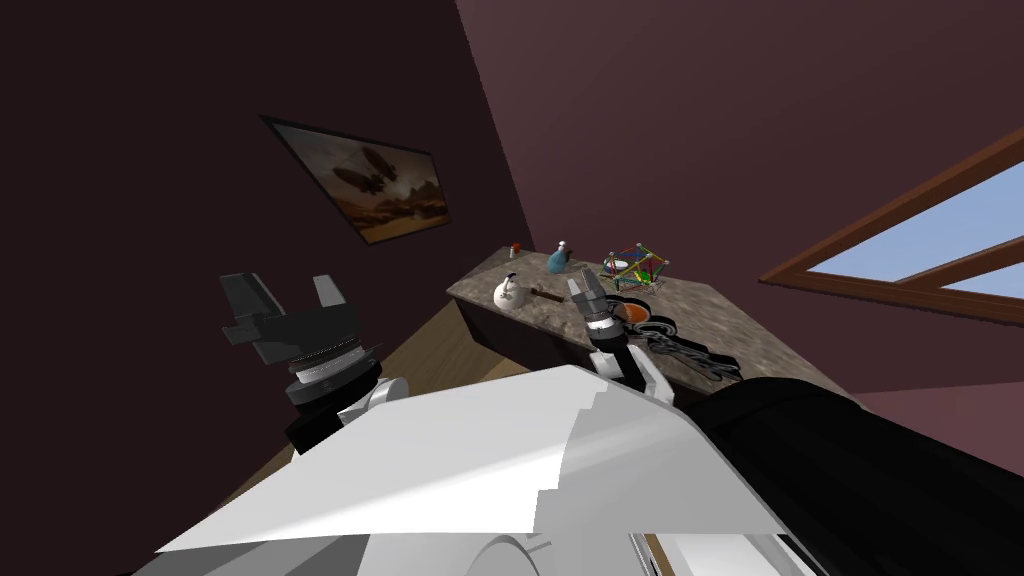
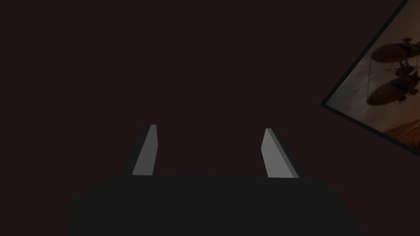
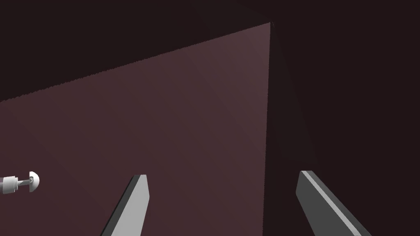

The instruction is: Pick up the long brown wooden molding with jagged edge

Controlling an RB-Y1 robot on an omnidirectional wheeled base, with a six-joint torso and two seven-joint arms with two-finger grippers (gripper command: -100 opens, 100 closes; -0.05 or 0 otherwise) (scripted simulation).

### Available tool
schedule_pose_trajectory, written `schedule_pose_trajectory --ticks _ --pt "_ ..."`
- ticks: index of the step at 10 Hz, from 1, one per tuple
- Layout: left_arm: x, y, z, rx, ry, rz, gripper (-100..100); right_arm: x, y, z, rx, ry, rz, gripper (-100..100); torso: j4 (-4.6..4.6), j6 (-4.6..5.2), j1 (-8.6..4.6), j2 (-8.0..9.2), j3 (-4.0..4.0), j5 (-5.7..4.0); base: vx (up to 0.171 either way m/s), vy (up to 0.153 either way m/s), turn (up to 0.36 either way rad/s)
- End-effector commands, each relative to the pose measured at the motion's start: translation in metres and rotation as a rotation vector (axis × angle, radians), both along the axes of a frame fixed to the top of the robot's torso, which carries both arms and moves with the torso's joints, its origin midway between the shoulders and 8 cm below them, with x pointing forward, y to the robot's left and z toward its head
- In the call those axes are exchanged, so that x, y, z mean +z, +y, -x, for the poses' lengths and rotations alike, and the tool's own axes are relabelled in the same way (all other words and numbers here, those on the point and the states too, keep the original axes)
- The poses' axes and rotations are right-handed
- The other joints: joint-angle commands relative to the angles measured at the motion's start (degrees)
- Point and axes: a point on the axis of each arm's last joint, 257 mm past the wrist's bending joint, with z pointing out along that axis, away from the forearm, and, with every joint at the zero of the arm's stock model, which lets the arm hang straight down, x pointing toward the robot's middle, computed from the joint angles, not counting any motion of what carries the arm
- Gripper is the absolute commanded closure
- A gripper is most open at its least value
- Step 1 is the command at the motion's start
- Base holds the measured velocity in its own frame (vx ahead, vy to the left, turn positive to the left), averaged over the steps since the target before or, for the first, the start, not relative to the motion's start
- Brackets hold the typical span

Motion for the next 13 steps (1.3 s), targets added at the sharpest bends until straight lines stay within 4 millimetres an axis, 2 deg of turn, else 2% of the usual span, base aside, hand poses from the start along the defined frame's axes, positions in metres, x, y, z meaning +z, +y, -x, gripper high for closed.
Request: schedule_pose_trajectory --ticks 1,13 --pt "0.0 0.0 0.0 0.0 0.0 0.0 0 -0.001 -0.001 0.0 0.013 0.006 0.025 -100 0.0 0.0 0.0 0.0 0.0 0.0 -0.023 -0.017 0.025" --pt "0.0 0.0 0.0 0.0 0.0 0.0 0 -0.009 -0.025 -0.005 0.116 0.079 0.291 -100 0.0 0.0 0.05 -0.03 -0.01 0.01 -0.025 -0.015 0.05"
